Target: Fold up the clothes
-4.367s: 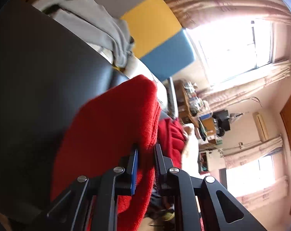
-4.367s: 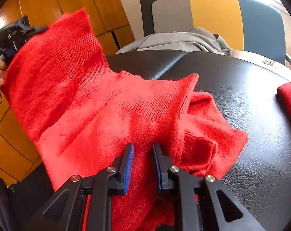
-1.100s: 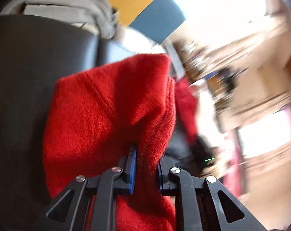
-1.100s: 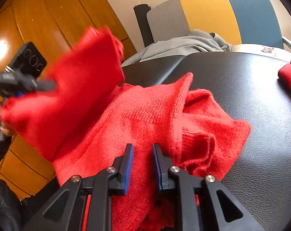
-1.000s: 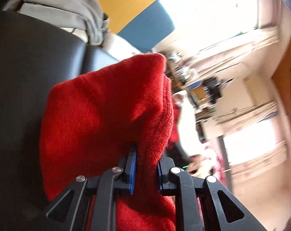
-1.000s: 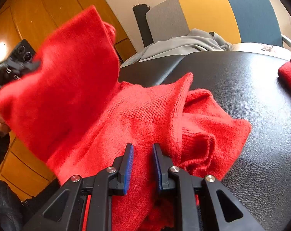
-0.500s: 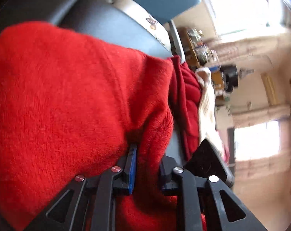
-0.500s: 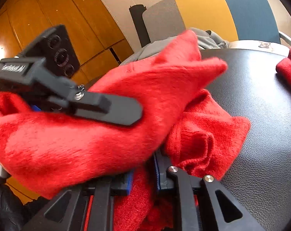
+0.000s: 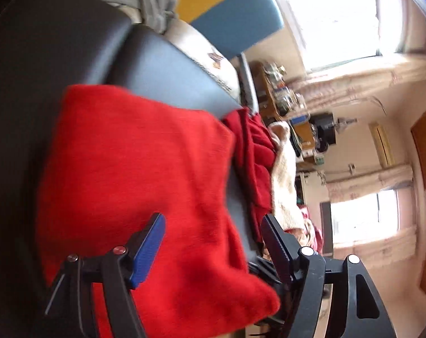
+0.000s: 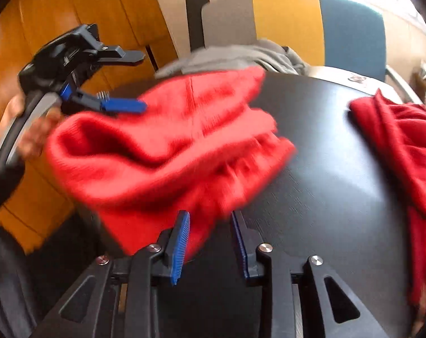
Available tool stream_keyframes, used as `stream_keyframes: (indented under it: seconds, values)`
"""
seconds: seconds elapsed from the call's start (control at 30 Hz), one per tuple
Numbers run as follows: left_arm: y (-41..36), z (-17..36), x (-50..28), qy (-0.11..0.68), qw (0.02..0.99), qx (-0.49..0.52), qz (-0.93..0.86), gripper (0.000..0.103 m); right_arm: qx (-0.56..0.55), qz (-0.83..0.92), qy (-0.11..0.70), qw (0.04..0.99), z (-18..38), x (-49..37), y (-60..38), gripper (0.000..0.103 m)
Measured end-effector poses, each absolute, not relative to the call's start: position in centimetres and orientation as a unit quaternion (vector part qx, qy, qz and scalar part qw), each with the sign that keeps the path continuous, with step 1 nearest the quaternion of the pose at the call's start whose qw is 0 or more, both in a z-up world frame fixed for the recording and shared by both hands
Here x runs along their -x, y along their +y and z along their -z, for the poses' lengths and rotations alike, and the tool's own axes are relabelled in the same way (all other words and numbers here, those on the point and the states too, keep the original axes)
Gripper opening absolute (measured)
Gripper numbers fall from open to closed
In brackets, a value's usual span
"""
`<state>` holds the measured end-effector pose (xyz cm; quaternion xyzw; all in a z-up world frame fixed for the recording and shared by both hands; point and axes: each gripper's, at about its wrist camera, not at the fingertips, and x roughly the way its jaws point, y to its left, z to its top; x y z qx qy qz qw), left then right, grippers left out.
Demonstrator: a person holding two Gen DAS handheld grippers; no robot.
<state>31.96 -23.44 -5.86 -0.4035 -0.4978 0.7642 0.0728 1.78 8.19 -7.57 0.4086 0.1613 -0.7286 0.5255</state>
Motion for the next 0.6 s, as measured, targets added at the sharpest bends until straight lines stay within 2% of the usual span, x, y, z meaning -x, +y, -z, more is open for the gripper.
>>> stream_keyframes:
  seconds: [0.1, 0.13, 0.23, 0.27, 0.43, 0.5, 0.53, 0.57, 0.6]
  values:
    - [-25.0, 6.5, -34.7, -0.506, 0.063, 0.388, -0.768, 0.071, -0.398, 0.726, 0.16, 0.537, 4.4, -3.0, 10.2, 0.031]
    - [-25.2, 6.4, -35.3, -0.497, 0.058, 0.384, -0.776, 0.071, -0.39, 0.721, 0.153, 0.552, 3.1, -3.5, 10.3, 0.037]
    - [-25.3, 5.8, -36.9, -0.465, 0.042, 0.371, -0.803, 0.071, -0.363, 0.692, 0.139, 0.609, -0.2, -5.1, 9.2, 0.065]
    - [-25.3, 5.7, -37.3, -0.457, 0.041, 0.366, -0.809, 0.071, -0.355, 0.683, 0.147, 0.621, -0.7, -5.4, 7.9, 0.066]
    - [-25.1, 5.2, -38.3, -0.428, 0.036, 0.353, -0.831, 0.074, -0.409, 0.63, 0.208, 0.627, 2.7, -5.4, 0.3, 0.066]
    - [-25.0, 5.3, -38.2, -0.421, 0.033, 0.349, -0.836, 0.075, -0.473, 0.593, 0.193, 0.622, 5.3, -4.7, -1.5, 0.058]
    - [-25.0, 5.3, -38.1, -0.417, 0.033, 0.348, -0.839, 0.076, -0.5, 0.576, 0.18, 0.621, 6.4, -4.5, -2.0, 0.045]
    - [-24.9, 5.3, -37.9, -0.413, 0.035, 0.347, -0.842, 0.076, -0.513, 0.565, 0.162, 0.626, 6.9, -4.3, -2.2, 0.037]
    - [-24.7, 5.2, -37.5, -0.407, 0.04, 0.345, -0.845, 0.076, -0.522, 0.552, 0.136, 0.636, 7.0, -4.1, -2.0, 0.037]
